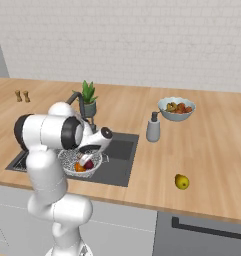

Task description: Put the colander in the sink, put the pear, pear, orange in the colander, and turn on the sink faucet and pour water over the colander.

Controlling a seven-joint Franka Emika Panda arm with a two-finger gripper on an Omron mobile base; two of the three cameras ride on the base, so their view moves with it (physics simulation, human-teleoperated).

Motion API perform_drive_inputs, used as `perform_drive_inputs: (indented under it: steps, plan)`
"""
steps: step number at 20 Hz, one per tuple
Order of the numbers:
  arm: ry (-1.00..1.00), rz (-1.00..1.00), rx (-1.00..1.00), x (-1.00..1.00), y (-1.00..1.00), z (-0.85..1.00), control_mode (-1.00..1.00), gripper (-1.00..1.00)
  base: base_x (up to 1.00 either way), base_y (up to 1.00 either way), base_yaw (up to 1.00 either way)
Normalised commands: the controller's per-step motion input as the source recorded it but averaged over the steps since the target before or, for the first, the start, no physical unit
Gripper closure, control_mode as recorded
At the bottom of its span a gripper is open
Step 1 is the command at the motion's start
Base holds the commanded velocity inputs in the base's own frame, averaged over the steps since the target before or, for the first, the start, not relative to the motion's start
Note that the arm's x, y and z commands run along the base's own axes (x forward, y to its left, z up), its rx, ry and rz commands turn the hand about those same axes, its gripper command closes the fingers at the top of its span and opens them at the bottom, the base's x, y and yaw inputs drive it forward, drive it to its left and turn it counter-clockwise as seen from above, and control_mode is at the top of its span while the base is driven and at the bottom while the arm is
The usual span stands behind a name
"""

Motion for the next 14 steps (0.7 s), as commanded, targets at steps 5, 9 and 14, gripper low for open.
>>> perform_drive_inputs:
  steps: [5, 9, 14]
  plan:
    - [-0.24, -0.02, 0.01, -0.44, -0.07, 0.96, -1.00, -1.00, 0.00, 0.00, 0.00]
    - [-0.07, -0.19, 0.00, -0.67, -0.22, 0.95, -1.00, -1.00, 0.00, 0.00, 0.00]
    - [0.02, -0.19, 0.00, -0.63, -0.30, 1.00, -1.00, -1.00, 0.00, 0.00, 0.00]
